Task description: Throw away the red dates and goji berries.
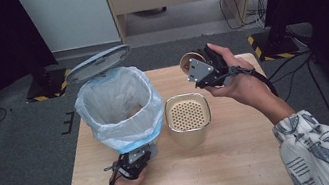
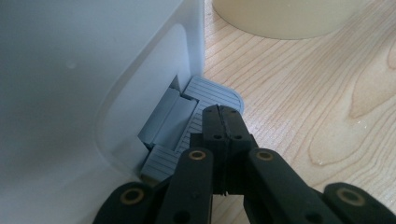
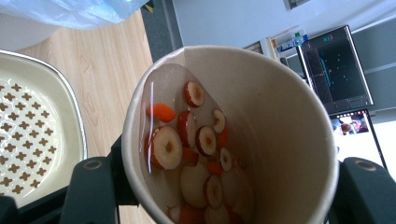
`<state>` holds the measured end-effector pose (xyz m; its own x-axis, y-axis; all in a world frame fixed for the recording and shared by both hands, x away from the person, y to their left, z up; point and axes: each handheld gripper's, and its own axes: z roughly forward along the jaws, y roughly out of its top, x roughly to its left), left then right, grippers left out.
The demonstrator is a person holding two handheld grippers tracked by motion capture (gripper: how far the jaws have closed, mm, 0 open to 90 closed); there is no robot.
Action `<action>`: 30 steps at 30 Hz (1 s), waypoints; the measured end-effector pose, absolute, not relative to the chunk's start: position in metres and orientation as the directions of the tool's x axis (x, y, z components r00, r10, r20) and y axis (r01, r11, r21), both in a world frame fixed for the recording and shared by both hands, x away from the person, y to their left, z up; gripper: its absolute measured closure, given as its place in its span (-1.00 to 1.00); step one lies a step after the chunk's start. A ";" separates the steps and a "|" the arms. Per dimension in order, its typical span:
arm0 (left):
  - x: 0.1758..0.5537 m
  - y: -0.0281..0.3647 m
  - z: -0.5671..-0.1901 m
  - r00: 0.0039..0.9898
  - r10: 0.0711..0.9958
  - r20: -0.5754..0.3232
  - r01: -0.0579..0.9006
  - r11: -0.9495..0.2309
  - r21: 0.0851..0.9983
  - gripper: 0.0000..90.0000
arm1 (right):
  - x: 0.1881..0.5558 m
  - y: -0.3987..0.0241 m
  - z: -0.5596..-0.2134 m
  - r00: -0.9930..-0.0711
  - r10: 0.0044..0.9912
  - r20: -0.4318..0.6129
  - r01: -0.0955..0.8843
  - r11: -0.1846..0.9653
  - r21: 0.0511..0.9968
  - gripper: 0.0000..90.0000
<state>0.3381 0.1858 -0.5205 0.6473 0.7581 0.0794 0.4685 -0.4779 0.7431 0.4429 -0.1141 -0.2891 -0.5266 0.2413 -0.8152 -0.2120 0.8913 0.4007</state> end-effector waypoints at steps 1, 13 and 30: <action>0.338 0.186 -0.521 0.648 0.758 0.078 0.469 -0.477 0.743 0.99 | 0.443 -0.114 -0.289 -0.526 0.240 -0.816 -0.212 0.892 0.399 -0.22; 0.338 0.186 -0.521 0.646 0.760 0.071 0.471 -0.471 0.746 0.99 | 0.439 -0.111 -0.289 -0.485 0.168 -0.858 -0.234 0.920 0.313 -0.23; 0.338 0.186 -0.521 0.646 0.760 0.069 0.472 -0.469 0.746 0.99 | 0.442 -0.113 -0.289 -0.481 0.175 -0.859 -0.234 0.919 0.318 -0.23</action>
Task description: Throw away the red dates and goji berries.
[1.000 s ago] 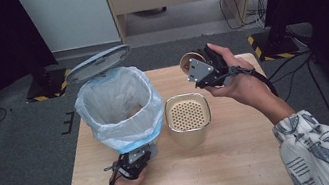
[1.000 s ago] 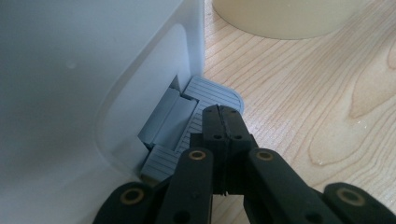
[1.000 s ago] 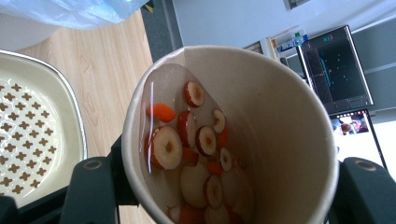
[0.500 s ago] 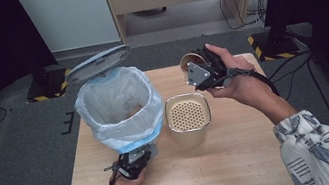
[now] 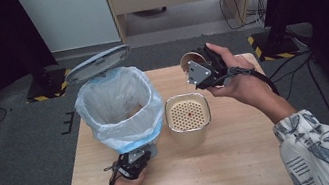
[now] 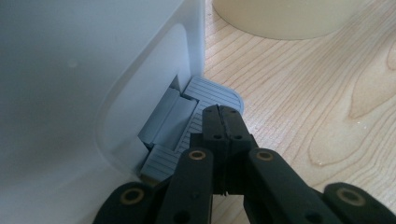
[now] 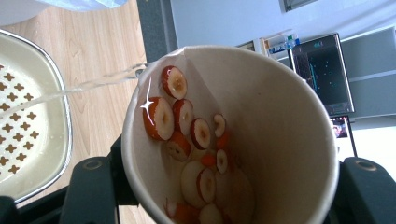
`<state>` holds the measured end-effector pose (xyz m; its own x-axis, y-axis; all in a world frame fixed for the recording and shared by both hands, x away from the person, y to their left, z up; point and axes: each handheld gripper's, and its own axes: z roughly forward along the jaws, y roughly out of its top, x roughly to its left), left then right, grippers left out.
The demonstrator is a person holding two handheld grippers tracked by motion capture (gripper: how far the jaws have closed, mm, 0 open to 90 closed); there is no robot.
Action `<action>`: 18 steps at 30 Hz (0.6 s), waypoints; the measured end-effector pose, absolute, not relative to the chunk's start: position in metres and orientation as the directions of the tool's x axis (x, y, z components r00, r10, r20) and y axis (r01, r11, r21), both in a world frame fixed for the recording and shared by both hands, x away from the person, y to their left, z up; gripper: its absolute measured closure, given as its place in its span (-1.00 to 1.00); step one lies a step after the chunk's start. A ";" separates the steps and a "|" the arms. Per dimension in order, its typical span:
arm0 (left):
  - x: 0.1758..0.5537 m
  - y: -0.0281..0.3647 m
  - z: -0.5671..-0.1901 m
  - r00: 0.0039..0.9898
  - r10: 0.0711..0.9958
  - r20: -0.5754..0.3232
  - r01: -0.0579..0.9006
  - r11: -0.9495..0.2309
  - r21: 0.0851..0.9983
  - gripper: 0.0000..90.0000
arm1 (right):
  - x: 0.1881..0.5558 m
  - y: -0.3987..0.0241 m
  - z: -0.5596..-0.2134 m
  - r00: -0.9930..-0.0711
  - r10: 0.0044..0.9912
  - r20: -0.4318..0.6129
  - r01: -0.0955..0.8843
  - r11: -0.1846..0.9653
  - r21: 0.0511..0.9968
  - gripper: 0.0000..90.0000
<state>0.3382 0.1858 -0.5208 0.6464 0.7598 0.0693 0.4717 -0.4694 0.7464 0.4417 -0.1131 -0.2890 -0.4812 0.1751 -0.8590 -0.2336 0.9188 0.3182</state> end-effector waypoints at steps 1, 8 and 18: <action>0.338 0.186 -0.521 0.646 0.760 0.070 0.472 -0.470 0.746 0.99 | 0.442 -0.113 -0.289 -0.481 0.174 -0.859 -0.235 0.918 0.318 -0.23; 0.338 0.186 -0.521 0.646 0.760 0.070 0.471 -0.469 0.747 0.99 | 0.443 -0.116 -0.288 -0.483 0.182 -0.856 -0.231 0.917 0.325 -0.23; 0.338 0.186 -0.521 0.647 0.759 0.069 0.471 -0.469 0.747 0.99 | 0.442 -0.119 -0.286 -0.476 0.188 -0.859 -0.230 0.916 0.328 -0.22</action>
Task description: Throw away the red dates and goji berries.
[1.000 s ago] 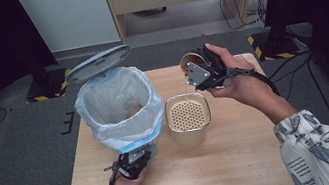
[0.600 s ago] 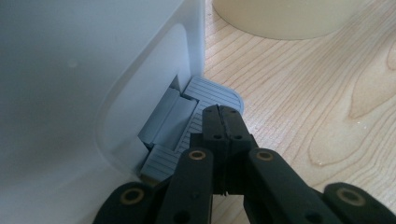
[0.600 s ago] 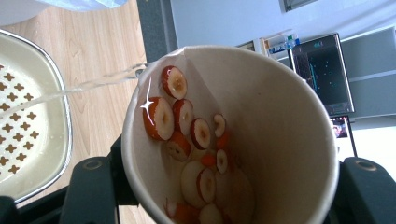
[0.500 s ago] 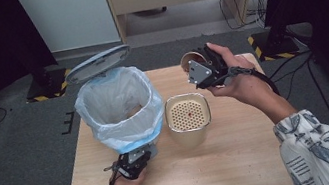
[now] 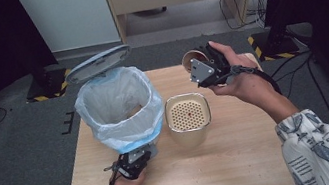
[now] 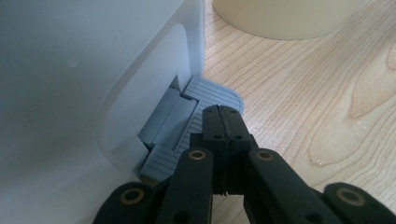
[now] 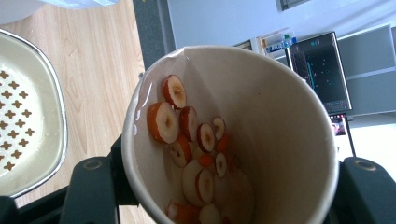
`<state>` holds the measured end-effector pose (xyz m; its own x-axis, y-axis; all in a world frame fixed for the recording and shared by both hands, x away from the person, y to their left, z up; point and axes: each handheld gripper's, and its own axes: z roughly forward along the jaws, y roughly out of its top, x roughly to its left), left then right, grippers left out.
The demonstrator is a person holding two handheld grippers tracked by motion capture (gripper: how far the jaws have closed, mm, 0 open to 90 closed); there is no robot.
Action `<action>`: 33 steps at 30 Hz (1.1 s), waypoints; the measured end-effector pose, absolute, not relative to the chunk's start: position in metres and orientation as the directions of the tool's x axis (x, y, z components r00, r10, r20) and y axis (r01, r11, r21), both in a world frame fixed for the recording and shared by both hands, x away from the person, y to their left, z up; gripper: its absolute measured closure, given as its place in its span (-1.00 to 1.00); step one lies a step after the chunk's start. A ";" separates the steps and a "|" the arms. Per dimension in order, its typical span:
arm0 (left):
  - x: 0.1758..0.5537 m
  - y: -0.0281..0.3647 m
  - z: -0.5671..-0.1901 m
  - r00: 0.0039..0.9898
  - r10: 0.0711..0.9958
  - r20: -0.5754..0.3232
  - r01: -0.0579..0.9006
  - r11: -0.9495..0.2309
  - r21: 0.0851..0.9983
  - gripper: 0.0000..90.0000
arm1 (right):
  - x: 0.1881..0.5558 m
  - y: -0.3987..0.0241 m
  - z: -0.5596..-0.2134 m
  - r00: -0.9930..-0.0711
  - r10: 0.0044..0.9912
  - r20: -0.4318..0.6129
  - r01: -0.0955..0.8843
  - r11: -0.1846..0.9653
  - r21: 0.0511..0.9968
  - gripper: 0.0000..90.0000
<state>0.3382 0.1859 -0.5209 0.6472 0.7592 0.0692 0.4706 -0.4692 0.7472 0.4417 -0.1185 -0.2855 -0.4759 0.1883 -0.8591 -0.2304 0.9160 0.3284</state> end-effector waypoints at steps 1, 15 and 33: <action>0.338 0.186 -0.521 0.647 0.759 0.069 0.470 -0.469 0.747 0.99 | 0.442 -0.118 -0.285 -0.474 0.182 -0.862 -0.232 0.918 0.322 -0.22; 0.338 0.186 -0.521 0.647 0.760 0.068 0.471 -0.469 0.747 0.99 | 0.435 -0.107 -0.284 -0.396 0.043 -0.917 -0.264 0.951 0.158 -0.22; 0.338 0.186 -0.521 0.648 0.759 0.068 0.470 -0.469 0.748 0.99 | 0.438 -0.112 -0.281 -0.413 0.084 -0.907 -0.249 0.947 0.201 -0.22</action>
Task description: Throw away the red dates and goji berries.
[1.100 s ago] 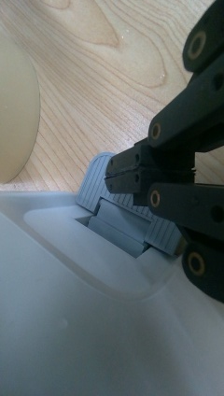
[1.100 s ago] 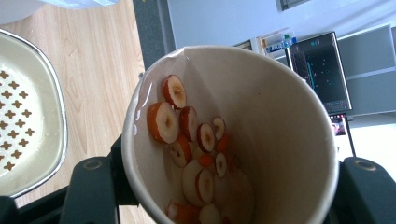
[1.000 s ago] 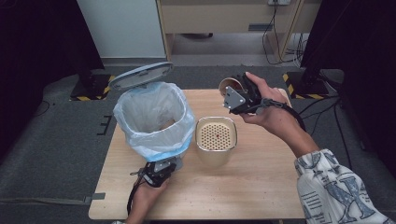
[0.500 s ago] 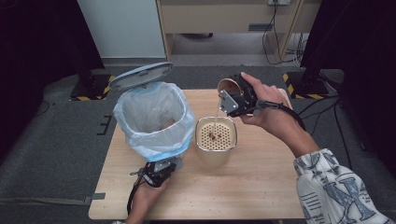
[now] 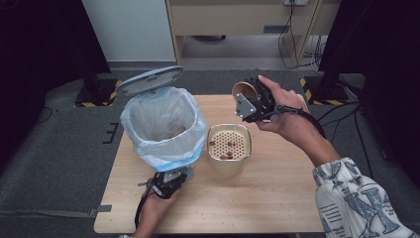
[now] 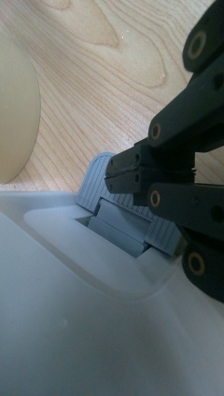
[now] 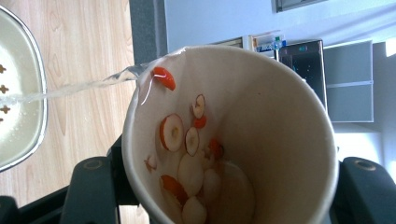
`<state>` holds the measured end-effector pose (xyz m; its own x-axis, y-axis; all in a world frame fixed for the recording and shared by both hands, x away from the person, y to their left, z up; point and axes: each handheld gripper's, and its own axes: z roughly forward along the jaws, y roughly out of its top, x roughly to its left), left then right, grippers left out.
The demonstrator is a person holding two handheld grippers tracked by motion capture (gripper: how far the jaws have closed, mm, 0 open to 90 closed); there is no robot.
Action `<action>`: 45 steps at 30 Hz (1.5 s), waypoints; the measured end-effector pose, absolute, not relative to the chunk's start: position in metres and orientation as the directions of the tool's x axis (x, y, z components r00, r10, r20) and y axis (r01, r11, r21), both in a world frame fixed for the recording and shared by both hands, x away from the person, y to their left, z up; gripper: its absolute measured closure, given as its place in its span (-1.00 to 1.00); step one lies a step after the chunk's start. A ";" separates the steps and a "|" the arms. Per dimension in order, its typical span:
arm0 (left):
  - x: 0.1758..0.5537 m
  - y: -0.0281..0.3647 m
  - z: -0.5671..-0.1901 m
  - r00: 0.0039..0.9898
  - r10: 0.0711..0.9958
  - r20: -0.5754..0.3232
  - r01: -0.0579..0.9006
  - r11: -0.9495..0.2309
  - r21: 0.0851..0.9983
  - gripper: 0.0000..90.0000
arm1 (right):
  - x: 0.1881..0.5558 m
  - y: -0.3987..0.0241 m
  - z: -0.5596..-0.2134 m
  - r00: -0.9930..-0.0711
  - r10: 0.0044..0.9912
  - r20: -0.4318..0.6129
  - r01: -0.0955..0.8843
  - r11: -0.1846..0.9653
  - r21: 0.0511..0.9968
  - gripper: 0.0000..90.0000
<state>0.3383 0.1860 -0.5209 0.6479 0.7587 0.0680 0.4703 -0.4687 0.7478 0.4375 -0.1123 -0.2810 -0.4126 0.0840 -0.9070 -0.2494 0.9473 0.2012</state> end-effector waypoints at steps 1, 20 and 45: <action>0.338 0.186 -0.521 0.648 0.759 0.068 0.471 -0.468 0.748 0.99 | 0.438 -0.113 -0.281 -0.413 0.084 -0.907 -0.251 0.947 0.202 -0.22; 0.338 0.186 -0.521 0.648 0.758 0.067 0.470 -0.468 0.748 0.99 | 0.437 -0.113 -0.277 -0.408 0.080 -0.909 -0.252 0.948 0.196 -0.22; 0.339 0.186 -0.521 0.648 0.759 0.064 0.471 -0.465 0.750 0.99 | 0.435 -0.105 -0.279 -0.338 -0.033 -0.941 -0.263 0.963 0.060 -0.21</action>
